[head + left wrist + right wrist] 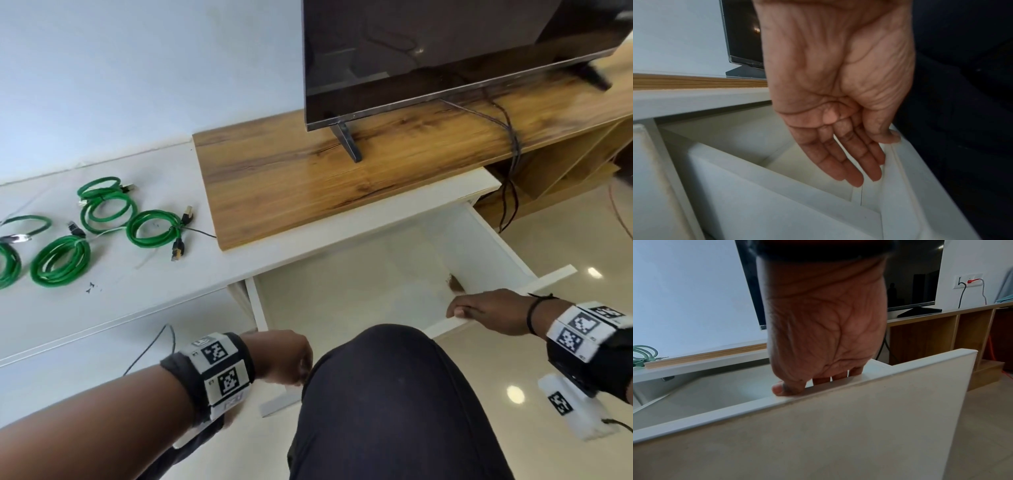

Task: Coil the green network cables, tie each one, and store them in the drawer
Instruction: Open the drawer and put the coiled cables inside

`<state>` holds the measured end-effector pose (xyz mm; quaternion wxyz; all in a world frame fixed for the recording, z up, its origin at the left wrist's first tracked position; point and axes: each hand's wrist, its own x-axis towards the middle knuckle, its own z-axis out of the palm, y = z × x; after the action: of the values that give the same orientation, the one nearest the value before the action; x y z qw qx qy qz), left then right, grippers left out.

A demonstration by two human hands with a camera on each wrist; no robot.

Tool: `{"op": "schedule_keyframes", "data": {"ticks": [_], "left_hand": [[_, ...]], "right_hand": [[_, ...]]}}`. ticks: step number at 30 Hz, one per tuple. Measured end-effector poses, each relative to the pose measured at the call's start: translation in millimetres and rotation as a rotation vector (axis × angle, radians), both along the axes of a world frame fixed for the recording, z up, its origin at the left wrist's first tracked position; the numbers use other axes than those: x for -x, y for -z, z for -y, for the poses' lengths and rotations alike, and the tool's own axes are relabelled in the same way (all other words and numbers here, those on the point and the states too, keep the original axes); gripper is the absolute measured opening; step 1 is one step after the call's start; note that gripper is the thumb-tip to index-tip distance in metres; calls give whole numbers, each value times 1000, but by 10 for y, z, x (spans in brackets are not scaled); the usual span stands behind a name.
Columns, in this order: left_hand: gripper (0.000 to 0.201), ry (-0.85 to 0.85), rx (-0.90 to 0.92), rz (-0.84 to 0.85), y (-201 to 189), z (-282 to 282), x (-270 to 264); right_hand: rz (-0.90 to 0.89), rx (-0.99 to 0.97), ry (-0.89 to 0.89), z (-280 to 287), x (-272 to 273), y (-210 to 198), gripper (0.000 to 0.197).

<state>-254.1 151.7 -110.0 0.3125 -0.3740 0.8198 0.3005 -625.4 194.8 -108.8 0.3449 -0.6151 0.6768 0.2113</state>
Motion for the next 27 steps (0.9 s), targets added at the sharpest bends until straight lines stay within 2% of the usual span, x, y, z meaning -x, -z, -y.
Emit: {"op": "schedule_keyframes", "data": {"ticks": [4,9,12,14,17,21,25,27], "left_hand": [[19,-37,-28,-37,27,12,-35],[29,-75,-7,-64,-44,58,-212],[27,-152,28,-122,-211,206,-483],[26,-210,84,-162,-390,384,-766],[22,-345,212,-239,-725,708,-1318],[17,-583,421,-305,-1026,1094,-2169],[16,-670,562,-146,-980,1319,-2932],[26,-643,602,-38,-816,1370,-3188]], "right_hand": [[-13,3,18,3,-31,-29,19],[-33,-103,-42,150,-112,-108,25],[-203,-210,-181,426,-282,-239,20],[-328,-206,-252,743,-512,-410,24],[-354,8,-341,1344,-1081,-725,24],[-299,277,-528,2065,-2251,-1031,28],[-115,427,-599,2366,-3465,-1100,31],[-17,422,-612,2397,-3930,-982,32]]}}
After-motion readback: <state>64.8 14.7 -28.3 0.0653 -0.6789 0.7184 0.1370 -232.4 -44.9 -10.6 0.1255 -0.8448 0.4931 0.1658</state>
